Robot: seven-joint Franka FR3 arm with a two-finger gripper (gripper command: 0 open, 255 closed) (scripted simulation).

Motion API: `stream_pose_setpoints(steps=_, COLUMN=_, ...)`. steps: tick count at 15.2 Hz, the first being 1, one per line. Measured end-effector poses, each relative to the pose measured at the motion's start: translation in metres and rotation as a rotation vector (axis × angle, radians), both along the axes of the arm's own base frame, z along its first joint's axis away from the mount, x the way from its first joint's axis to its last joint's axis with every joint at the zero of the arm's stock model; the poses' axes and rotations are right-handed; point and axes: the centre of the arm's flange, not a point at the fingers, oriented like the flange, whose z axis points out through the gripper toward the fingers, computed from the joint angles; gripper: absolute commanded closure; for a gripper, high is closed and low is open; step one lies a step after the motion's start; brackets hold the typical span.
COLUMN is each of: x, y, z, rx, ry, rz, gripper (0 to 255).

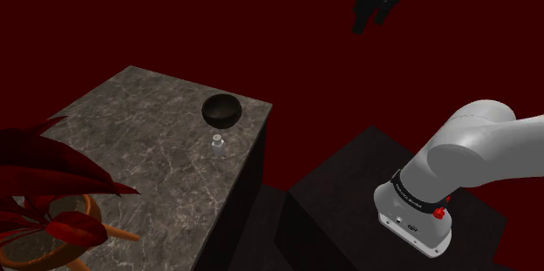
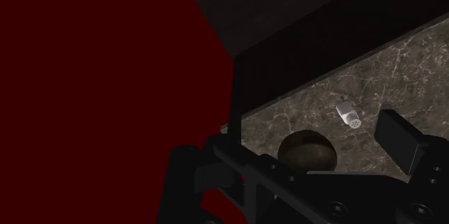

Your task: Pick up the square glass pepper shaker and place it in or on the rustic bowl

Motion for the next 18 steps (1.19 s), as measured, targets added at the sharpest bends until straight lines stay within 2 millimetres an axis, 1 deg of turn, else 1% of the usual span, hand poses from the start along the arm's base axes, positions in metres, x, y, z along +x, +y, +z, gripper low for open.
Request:
stream_pose_setpoints(steps=1, x=0.000, y=0.000, z=0.000, rx=0.000, ry=0.000, rz=0.000, gripper=0)
stream_pose_setpoints(steps=2, x=0.002, y=0.002, z=-0.005, rx=0.000, ry=0.001, rz=0.001, gripper=0)
stream_pose_setpoints(steps=3, x=0.009, y=0.006, z=-0.012, rx=-0.001, ry=0.003, rz=0.004, gripper=0)
stream_pose_setpoints(steps=5, x=0.023, y=0.020, z=-0.027, rx=-0.003, ry=0.005, rz=0.009, gripper=0)
stream_pose_setpoints(steps=7, x=0.036, y=0.032, z=-0.049, rx=-0.005, ry=0.008, rz=0.015, gripper=0)
stream_pose_setpoints(steps=10, x=0.056, y=0.053, z=-0.076, rx=-0.009, ry=0.012, rz=0.023, gripper=0)
stream_pose_setpoints(steps=11, x=0.061, y=0.056, z=-0.086, rx=-0.010, ry=0.013, rz=0.026, gripper=0)
stream_pose_setpoints(steps=15, x=0.089, y=0.081, z=-0.121, rx=-0.014, ry=0.018, rz=0.038, gripper=0)
stream_pose_setpoints(steps=18, x=0.110, y=0.101, z=-0.153, rx=-0.018, ry=0.022, rz=0.046, gripper=0)
